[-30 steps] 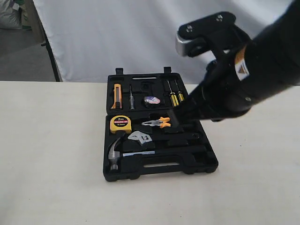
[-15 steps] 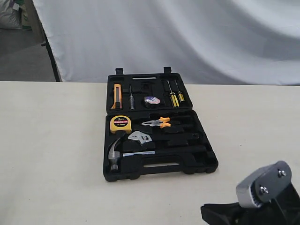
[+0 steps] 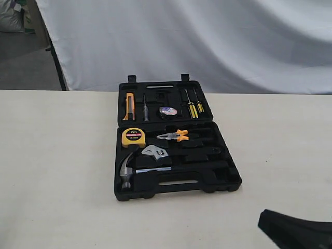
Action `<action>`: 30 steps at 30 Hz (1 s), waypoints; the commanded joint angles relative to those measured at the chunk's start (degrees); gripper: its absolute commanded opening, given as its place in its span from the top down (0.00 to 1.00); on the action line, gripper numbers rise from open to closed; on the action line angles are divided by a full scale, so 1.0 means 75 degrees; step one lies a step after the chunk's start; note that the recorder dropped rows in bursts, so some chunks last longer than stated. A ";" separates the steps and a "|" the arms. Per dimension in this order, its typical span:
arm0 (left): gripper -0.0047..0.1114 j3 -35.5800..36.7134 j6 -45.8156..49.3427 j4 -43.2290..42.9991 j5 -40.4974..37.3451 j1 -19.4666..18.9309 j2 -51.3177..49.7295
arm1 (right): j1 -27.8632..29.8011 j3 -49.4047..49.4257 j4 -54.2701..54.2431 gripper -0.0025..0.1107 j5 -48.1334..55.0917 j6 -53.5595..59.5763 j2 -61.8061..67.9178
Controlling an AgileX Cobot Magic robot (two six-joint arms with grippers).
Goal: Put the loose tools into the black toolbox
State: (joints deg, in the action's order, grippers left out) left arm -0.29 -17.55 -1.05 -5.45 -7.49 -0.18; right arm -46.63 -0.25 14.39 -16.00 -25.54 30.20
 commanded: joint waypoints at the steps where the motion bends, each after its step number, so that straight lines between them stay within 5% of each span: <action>1: 0.95 -0.0020 -0.0037 -0.0034 0.0055 -0.0193 0.0024 | 0.1054 0.0033 0.0035 0.98 0.0474 -0.0038 -0.1139; 7: 0.95 -0.0020 -0.0037 -0.0034 0.0055 -0.0193 0.0024 | 0.3313 0.0033 0.0035 0.98 0.2205 -0.0083 -0.2858; 12: 0.95 -0.0020 -0.0037 -0.0034 0.0055 -0.0193 0.0024 | 0.4391 0.0033 -0.0235 0.98 0.3409 -0.0083 -0.3896; 30: 0.95 -0.0020 -0.0037 -0.0034 0.0055 -0.0193 0.0024 | 0.4503 0.0033 -0.0492 0.98 0.3825 0.0441 -0.4027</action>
State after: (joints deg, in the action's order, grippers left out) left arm -0.29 -17.55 -1.05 -5.45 -7.49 -0.18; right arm -13.21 -0.16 11.59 13.08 -25.08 0.40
